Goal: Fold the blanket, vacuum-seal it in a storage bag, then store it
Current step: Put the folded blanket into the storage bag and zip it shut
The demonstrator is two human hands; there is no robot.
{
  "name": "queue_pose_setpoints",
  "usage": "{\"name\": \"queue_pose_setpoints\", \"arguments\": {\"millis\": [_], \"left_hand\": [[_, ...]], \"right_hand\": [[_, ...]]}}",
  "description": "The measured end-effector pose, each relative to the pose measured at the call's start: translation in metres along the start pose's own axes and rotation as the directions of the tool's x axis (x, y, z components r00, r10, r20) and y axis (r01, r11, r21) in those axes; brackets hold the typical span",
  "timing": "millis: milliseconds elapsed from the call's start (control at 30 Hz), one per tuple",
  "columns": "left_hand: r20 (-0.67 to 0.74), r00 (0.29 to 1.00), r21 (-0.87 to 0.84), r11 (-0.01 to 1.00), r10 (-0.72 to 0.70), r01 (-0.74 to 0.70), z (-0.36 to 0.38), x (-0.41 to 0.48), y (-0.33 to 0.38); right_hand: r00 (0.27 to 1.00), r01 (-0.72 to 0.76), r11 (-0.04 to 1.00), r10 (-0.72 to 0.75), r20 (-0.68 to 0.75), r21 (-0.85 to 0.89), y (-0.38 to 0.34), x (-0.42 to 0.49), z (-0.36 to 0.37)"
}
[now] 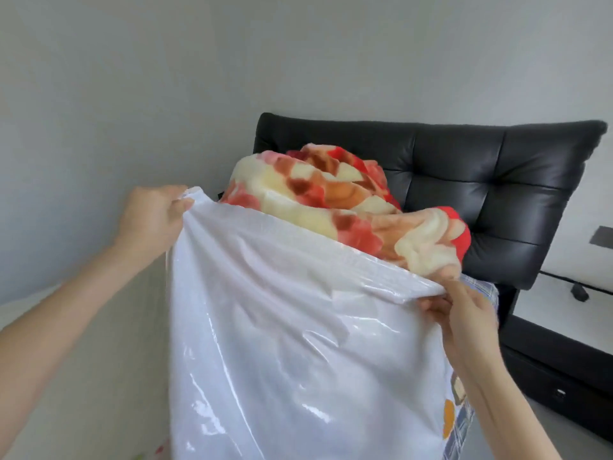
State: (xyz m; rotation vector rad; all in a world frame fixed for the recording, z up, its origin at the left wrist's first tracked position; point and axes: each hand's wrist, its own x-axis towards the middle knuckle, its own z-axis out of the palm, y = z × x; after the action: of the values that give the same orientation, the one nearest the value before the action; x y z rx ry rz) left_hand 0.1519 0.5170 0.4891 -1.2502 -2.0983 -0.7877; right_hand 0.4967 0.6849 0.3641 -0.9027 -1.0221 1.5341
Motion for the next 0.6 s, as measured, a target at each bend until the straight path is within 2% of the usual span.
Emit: {"name": "queue_pose_setpoints", "arguments": {"millis": [67,100,167,267,367,500,600], "left_hand": [[-0.164,0.982,-0.148,0.986,-0.095,0.071,0.0,-0.018,-0.005],[-0.168,0.977,-0.22,0.971,-0.134,0.095,0.007,-0.032,-0.011],[-0.09,0.972,-0.317,0.932,-0.217,0.179,0.034,-0.061,-0.028],[0.154,0.954,-0.311,0.903,-0.259,0.295,0.089,-0.118,-0.042],[0.288,0.889,-0.237,0.873,-0.355,0.425,0.136,-0.181,-0.048],[0.23,0.871,-0.21,0.852,-0.434,0.48,0.141,-0.206,-0.065],[0.21,0.875,-0.199,0.857,-0.437,0.476,0.123,-0.215,-0.074]], "right_hand": [[0.997,0.021,0.999,-0.018,0.079,-0.044,-0.019,-0.016,-0.002],[0.995,-0.012,0.995,0.022,0.099,-0.099,-0.023,-0.022,-0.004],[0.988,-0.126,0.965,0.144,0.064,-0.231,-0.011,-0.023,-0.013],[0.927,-0.367,0.874,0.374,-0.043,-0.319,0.041,-0.027,-0.04],[0.857,-0.494,0.771,0.51,-0.075,-0.402,0.09,-0.032,-0.068],[0.803,-0.513,0.638,0.594,-0.058,-0.575,0.098,-0.028,-0.068],[0.772,-0.563,0.561,0.619,-0.144,-0.607,0.109,-0.019,-0.067]]}}
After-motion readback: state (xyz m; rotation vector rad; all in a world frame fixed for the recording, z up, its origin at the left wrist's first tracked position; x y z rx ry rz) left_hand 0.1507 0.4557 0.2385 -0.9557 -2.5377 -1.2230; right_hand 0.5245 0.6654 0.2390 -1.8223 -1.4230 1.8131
